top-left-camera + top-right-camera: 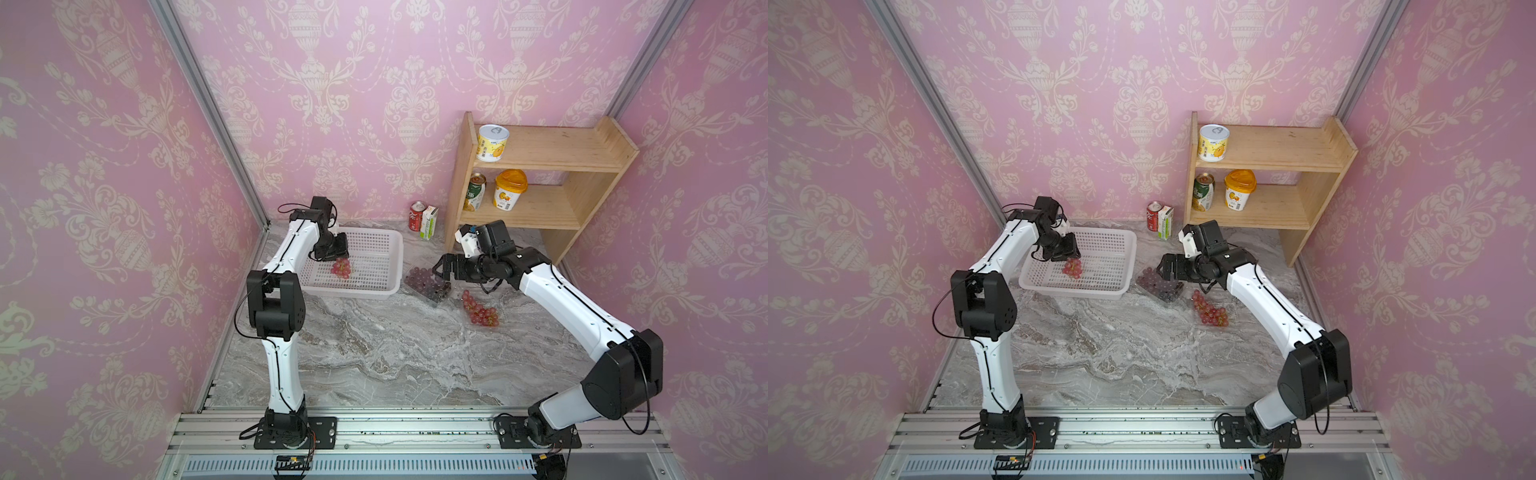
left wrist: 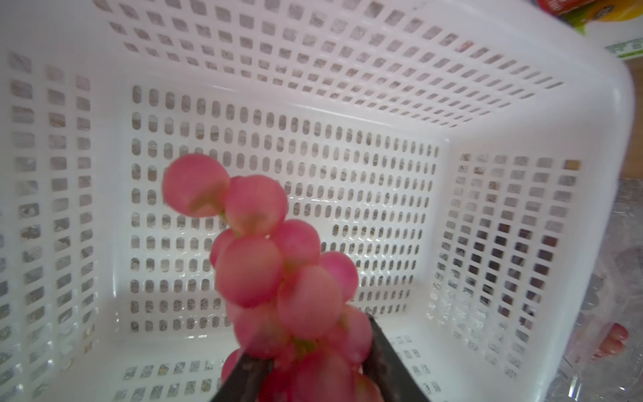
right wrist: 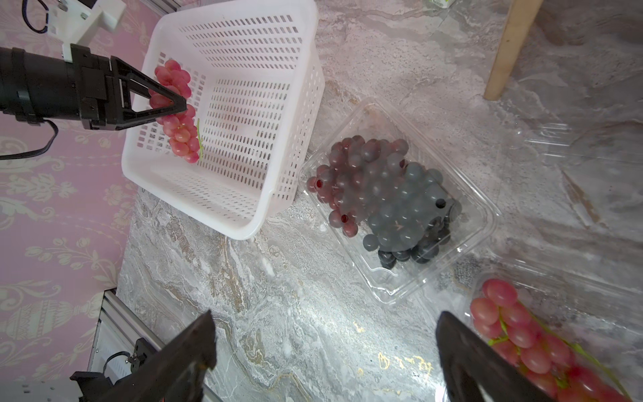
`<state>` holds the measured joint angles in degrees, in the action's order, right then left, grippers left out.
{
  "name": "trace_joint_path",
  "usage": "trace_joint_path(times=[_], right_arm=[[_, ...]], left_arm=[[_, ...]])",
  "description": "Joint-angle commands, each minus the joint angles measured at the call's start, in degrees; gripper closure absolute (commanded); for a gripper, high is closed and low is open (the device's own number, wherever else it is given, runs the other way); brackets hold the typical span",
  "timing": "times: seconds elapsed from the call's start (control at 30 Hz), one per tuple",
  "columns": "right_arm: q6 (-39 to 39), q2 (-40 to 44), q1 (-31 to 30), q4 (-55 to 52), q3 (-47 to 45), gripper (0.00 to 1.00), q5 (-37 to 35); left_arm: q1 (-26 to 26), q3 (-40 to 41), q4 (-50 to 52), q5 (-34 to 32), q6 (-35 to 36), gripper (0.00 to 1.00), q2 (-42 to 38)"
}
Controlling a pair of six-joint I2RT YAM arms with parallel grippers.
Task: Pack grapes into containers
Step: Pick up the grape from the basket, then place the grape into the packing box.
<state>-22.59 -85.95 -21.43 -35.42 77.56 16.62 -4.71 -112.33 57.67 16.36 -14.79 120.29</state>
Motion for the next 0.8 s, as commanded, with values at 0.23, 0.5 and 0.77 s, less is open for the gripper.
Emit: trace_joint_path(times=[0.23, 0.5, 0.77], right_arm=[[-3.95, 5.77, 2.17, -2.94, -5.46, 0.0, -2.7], [-6.82, 11.67, 11.2, -4.37, -14.26, 0.0, -2.06], [-7.69, 16.31, 17.62, -5.97, -19.61, 0.0, -1.7]], left_arm=[[-8.14, -8.73, 1.8, 4.34, -3.59, 0.58, -2.18], [-15.79, -21.72, 7.47, 5.4, -4.59, 0.58, 1.54], [-25.78, -29.75, 7.56, 5.37, -6.83, 0.58, 6.08]])
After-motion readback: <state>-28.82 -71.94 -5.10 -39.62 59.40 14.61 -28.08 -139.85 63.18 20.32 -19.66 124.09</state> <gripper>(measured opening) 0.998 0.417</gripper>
